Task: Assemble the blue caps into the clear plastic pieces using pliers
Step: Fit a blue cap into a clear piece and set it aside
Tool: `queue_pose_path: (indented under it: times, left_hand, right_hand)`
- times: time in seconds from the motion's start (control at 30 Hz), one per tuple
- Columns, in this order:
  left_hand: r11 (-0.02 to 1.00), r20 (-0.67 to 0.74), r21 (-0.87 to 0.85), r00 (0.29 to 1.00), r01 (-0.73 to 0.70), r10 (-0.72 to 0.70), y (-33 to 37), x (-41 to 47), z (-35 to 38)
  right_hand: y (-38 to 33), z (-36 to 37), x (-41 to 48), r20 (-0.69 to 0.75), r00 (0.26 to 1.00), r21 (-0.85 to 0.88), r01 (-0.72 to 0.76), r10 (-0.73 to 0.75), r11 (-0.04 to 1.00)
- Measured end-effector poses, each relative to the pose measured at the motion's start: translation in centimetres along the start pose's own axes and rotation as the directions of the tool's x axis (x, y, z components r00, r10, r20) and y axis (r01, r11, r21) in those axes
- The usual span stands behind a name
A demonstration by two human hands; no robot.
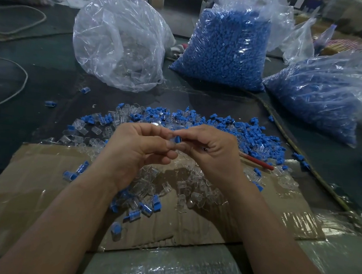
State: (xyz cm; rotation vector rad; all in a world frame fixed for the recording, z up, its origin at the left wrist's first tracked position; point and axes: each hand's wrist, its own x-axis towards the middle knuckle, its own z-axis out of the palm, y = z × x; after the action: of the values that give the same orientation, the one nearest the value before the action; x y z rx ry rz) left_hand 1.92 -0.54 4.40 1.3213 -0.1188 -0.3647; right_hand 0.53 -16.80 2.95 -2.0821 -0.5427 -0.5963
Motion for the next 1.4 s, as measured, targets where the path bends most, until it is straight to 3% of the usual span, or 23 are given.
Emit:
queue_pose_path:
  times: [0.33, 0.77, 1.07, 1.23, 1.3, 1.4]
  left_hand:
    - [1.0, 0.005, 0.019, 1.0, 0.015, -0.015, 0.1, 0.0, 0.0]
    - [0.99, -0.034, 0.141, 0.999, 0.006, -0.001, 0.0, 0.1, 0.0]
    - [0.998, 0.015, 0.067, 1.0, 0.022, -0.023, -0.1, 0.1, -0.1]
    - [0.993, -0.001, 0.119, 1.0, 0.009, -0.008, -0.2, 0.3, -0.2]
    - [0.992, -0.003, 0.127, 1.0, -0.002, 0.002, -0.3, 0.3, -0.2]
    - [0.994, -0.015, 0.113, 1.0, -0.009, 0.011, -0.5, 0.3, -0.2]
  right_hand:
    - [-0.3, -0.1, 0.0, 0.021, 0.997, -0.142, 0.079, -0.077, 0.987]
    - [-0.6, 0.1, 0.0, 0.037, 0.994, -0.133, 0.111, -0.107, 0.985]
    - [-0.9, -0.2, 0.0, 0.03, 0.993, -0.103, 0.116, -0.113, 0.988]
    - [-0.9, -0.2, 0.1, 0.058, 0.991, -0.142, 0.131, -0.124, 0.981]
    - [-0.9, -0.4, 0.1, 0.09, 0.993, -0.137, 0.093, -0.081, 0.986]
    - [-1.0, -1.3, 0.2, 0.099, 0.983, -0.107, -0.143, 0.154, 0.984]
